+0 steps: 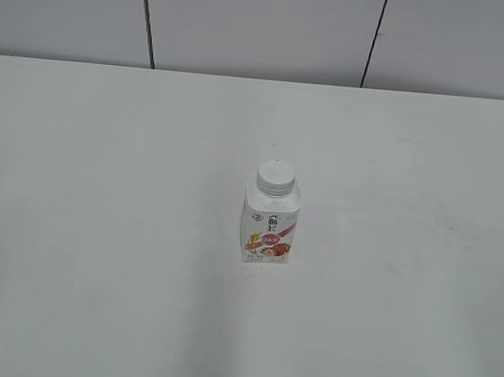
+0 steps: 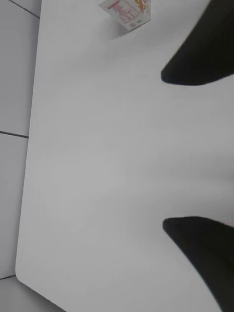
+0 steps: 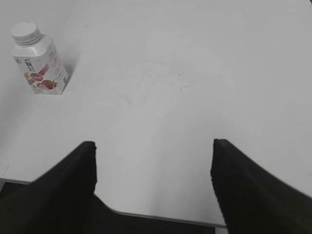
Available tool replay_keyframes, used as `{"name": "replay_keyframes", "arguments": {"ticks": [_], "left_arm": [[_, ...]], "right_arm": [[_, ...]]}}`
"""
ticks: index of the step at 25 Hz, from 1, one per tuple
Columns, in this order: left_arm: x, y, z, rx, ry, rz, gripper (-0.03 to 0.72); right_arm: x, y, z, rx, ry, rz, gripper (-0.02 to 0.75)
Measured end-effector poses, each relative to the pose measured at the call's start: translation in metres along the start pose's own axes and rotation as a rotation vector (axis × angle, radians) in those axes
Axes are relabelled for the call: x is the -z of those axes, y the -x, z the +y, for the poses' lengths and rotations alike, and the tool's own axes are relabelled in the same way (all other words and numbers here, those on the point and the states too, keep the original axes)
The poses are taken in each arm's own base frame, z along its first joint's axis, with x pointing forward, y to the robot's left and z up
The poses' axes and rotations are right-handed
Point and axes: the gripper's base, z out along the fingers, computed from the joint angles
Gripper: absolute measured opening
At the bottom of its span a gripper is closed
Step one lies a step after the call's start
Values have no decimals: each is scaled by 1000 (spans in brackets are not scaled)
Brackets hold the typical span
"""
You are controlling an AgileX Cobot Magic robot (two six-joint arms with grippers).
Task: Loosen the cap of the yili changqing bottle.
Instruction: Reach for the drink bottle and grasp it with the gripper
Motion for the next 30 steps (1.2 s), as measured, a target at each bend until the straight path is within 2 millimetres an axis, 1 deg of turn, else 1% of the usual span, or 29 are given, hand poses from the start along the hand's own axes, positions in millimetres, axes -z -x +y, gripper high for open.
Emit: {"name": "replay_keyframes", "arguments": {"ticks": [5, 7, 10, 13, 16, 20, 23, 27, 30], "left_arm": [[3, 11, 1, -14, 17, -104, 513], [4, 19, 2, -26, 29, -194, 512], [2, 32, 3, -48, 42, -376, 503], [-6, 36, 5, -80, 56, -521, 494], [-23, 33, 5, -93, 51, -594, 480], [-47, 29, 6, -98, 43, -599, 473], [-63, 29, 7, -109, 45, -549, 471], [-77, 31, 7, -116, 47, -490, 470], [-86, 37, 6, -128, 43, -505, 471]], "right_arm": [[0, 0, 0, 0, 0, 0, 575], [0, 0, 0, 0, 0, 0, 575], [0, 0, 0, 0, 0, 0, 575], [0, 0, 0, 0, 0, 0, 575], [0, 0, 0, 0, 0, 0, 575], [0, 0, 0, 0, 0, 0, 575], [0, 0, 0, 0, 0, 0, 575], [0, 0, 0, 0, 0, 0, 575], [0, 0, 0, 0, 0, 0, 575]]}}
